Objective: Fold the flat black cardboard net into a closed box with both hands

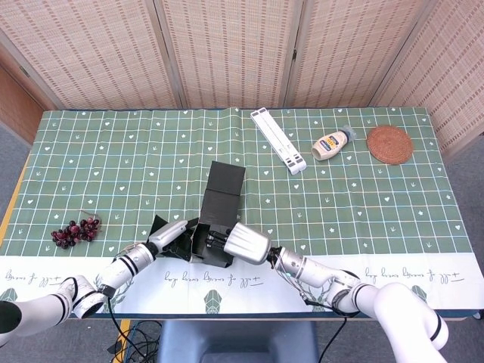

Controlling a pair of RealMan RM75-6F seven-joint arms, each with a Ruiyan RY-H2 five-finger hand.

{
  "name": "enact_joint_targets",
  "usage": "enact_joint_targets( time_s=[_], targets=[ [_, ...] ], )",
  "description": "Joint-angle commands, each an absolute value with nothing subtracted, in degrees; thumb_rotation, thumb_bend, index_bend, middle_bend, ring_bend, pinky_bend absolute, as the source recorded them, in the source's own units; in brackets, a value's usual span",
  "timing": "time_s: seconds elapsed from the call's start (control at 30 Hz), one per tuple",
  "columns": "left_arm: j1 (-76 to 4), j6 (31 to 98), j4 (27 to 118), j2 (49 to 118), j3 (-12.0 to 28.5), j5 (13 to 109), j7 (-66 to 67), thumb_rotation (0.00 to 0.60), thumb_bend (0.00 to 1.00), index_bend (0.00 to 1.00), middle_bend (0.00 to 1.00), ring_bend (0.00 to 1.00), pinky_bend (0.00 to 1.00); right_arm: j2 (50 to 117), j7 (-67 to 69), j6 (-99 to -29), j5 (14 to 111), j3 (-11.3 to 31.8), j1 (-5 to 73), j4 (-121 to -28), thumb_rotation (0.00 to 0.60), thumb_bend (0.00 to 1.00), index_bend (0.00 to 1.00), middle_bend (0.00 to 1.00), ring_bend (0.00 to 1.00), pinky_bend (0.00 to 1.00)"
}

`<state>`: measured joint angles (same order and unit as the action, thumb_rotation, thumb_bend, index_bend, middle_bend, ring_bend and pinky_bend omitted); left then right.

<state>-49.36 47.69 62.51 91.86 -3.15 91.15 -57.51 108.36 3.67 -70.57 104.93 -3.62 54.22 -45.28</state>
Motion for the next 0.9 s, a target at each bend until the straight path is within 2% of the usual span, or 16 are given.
enact_joint_targets(
  time_s=[0.03,0.9],
  targets=[
    [-49.4,47.7,62.5,91.9,-3.2,91.1,-57.6,0.600,0.12,0.16,0.22,0.63,0.93,108.0,3.3,-70.2,105.0,-3.8,54.4,-45.9,0.600,0.25,0.22,0.27,0.73,0.99],
    [-49.8,47.2,62.6,91.8,-3.3,90.8,-58.5,0.600,0.12,0.10,0.13,0.62,0.93,107.1,3.6,-71.4,105.7,-4.4,53.8,-47.0,0.600,0.25,0.22,0.27,0.73,0.99]
  ],
)
